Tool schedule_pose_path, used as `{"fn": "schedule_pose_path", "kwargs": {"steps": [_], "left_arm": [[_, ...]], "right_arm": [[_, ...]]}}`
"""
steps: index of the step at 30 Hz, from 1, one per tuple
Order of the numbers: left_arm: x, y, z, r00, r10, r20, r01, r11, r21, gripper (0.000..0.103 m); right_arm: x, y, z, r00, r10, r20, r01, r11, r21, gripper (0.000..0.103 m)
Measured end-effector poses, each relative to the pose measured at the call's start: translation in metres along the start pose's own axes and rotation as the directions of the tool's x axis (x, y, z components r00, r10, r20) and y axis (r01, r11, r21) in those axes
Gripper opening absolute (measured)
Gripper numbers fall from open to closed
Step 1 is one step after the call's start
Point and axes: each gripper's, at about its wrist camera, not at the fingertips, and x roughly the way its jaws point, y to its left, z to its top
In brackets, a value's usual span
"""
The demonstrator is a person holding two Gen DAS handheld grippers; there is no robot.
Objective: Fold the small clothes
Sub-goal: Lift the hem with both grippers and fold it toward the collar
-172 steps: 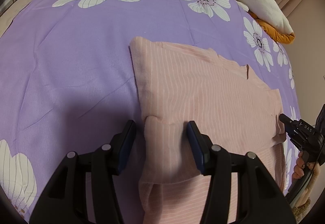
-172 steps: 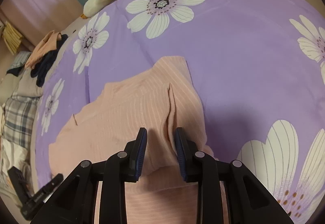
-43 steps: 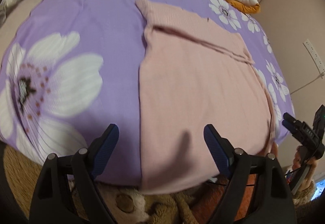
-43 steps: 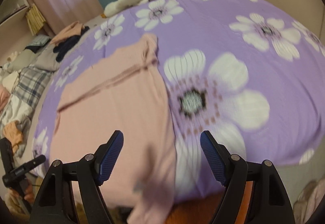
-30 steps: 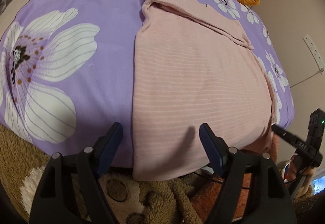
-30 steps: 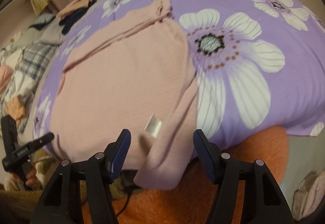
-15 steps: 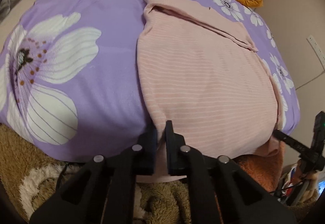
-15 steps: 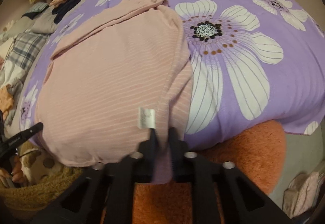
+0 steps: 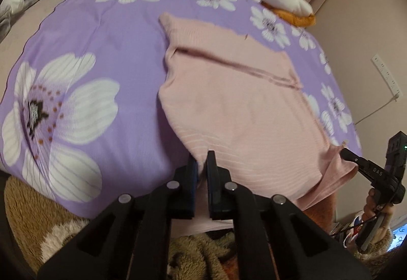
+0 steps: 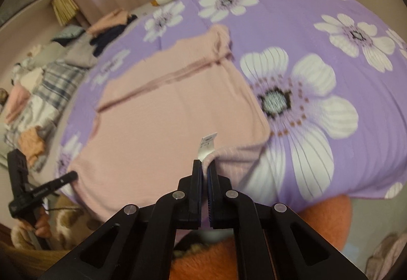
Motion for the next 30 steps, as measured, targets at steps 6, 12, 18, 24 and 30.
{"fn": "schedule_pose_path", "kwargs": {"steps": [6, 12, 18, 24, 30], "left_arm": [[-0.003, -0.004, 0.024, 0.999, -0.020, 0.038, 0.020, 1.000, -0.007, 0.005], [0.006, 0.000, 0.045, 0.999, -0.018, 0.041, 0.019, 0.999, -0.027, 0.005], [0.023, 0.005, 0.064, 1.000, 0.004, 0.026, -0.002, 0.998, -0.055, 0.006], [0.048, 0.008, 0.078, 0.999, 0.036, -0.006, -0.036, 0.998, -0.046, 0.006], [0.079, 0.021, 0.085, 0.995, 0.058, -0.077, -0.063, 0.996, -0.068, 0.007]], "right_arm": [[-0.005, 0.004, 0.026, 0.996, 0.053, 0.077, -0.054, 0.999, 0.006, 0.005], [0.013, -0.003, 0.049, 0.992, 0.083, 0.094, -0.088, 0.995, 0.051, 0.005], [0.039, -0.012, 0.062, 0.994, 0.073, 0.077, -0.080, 0.992, 0.101, 0.005], [0.065, -0.021, 0.070, 0.999, 0.030, 0.041, -0.035, 0.992, 0.121, 0.005], [0.095, -0.029, 0.073, 0.999, -0.024, -0.026, 0.027, 0.993, 0.118, 0.005]]}}
